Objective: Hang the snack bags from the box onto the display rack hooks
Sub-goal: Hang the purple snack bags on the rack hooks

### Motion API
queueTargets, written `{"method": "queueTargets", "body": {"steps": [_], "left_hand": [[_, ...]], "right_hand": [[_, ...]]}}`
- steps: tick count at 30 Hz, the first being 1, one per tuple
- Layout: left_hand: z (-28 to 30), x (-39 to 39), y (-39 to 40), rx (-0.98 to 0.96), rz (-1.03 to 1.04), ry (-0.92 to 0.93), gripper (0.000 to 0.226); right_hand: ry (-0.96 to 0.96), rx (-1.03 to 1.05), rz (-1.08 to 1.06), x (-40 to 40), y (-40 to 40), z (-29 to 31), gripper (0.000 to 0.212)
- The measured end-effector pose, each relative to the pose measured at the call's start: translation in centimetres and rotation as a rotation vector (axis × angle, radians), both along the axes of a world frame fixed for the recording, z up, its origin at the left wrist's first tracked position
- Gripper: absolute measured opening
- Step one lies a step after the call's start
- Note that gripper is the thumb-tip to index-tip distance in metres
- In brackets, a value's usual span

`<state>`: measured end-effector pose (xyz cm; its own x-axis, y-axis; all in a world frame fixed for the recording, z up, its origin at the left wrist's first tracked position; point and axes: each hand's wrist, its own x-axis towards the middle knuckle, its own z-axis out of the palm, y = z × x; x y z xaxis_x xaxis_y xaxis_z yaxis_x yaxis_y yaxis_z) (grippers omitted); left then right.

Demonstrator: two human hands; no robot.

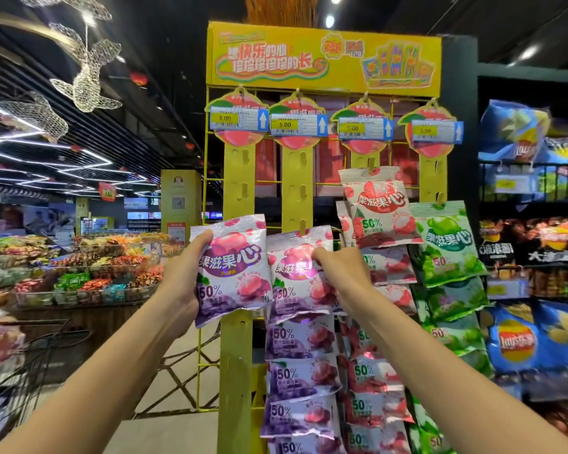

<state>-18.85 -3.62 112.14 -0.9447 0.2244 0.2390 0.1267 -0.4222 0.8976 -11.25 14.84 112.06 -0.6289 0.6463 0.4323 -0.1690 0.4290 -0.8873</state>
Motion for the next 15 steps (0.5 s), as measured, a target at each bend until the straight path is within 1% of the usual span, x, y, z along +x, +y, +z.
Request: {"method": "queueTargets", "body": {"steps": [2, 3, 5, 6, 7, 8, 10, 12, 15], "left_hand": [[1.3, 0.0, 0.6, -0.042, 0.059, 0.036, 0.033], [2.0, 0.1, 1.1, -0.057, 0.082, 0.048, 0.032], [3.4, 0.8, 2.5, -0.060, 0.093, 0.075, 0.027], [4.0, 1.1, 3.4, -0.062, 0.096, 0.090, 0.026], [4.7, 1.5, 4.3, -0.068, 0.093, 0.103, 0.027], [5.2, 1.6, 5.3, -0.070, 0.083, 0.115, 0.029], [6.2, 1.4, 7.2, -0.061, 0.064, 0.133, 0.035], [7.1, 1.2, 8.7, -0.069, 0.071, 0.139, 0.040], [8.2, 1.0, 10.2, -0.063, 0.138, 0.115, 0.045]], "right_hand": [[-0.006, 0.175, -0.057, 1.3, 0.0, -0.5, 0.037], [0.011, 0.264, -0.091, 1.9, 0.1, -0.7, 0.033], [0.052, 0.407, -0.154, 3.0, 0.4, -0.6, 0.012], [0.088, 0.460, -0.186, 3.3, 0.6, -0.2, 0.014], [0.140, 0.516, -0.205, 3.6, 0.8, 0.6, 0.021], [0.200, 0.583, -0.221, 3.8, 1.2, 1.6, 0.023], [0.266, 0.747, -0.279, 3.5, 2.3, 3.9, 0.023], [0.234, 0.908, -0.344, 2.6, 3.9, 6.6, 0.025], [0.145, 1.139, -0.339, 0.9, 5.6, 10.2, 0.035]]}}
